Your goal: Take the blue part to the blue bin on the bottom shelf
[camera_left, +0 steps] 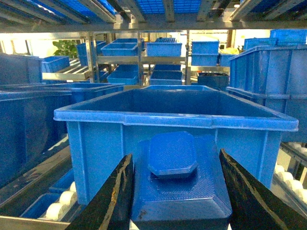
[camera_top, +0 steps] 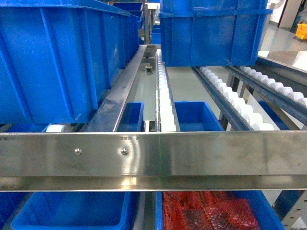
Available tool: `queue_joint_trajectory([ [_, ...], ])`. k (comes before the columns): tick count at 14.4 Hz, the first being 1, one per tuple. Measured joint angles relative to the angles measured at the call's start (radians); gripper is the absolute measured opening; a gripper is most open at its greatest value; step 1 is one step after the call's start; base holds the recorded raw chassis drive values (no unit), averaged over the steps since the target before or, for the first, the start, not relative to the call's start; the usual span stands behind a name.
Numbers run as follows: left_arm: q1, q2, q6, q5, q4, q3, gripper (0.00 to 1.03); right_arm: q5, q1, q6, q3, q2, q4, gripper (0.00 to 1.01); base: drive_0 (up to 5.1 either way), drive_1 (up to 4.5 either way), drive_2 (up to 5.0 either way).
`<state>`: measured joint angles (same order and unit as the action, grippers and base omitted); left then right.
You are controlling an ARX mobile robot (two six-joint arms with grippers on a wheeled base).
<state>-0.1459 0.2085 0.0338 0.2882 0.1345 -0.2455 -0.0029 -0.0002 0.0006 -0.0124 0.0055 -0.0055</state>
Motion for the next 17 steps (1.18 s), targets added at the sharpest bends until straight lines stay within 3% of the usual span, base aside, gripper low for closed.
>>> queue_joint_trajectory([
  [17, 0.000, 0.000, 0.000, 0.000, 0.000, 0.000, 0.44, 0.000, 0.000, 0.000, 0.000, 0.000, 0.000, 0.98, 0.0, 0.00, 0.0],
])
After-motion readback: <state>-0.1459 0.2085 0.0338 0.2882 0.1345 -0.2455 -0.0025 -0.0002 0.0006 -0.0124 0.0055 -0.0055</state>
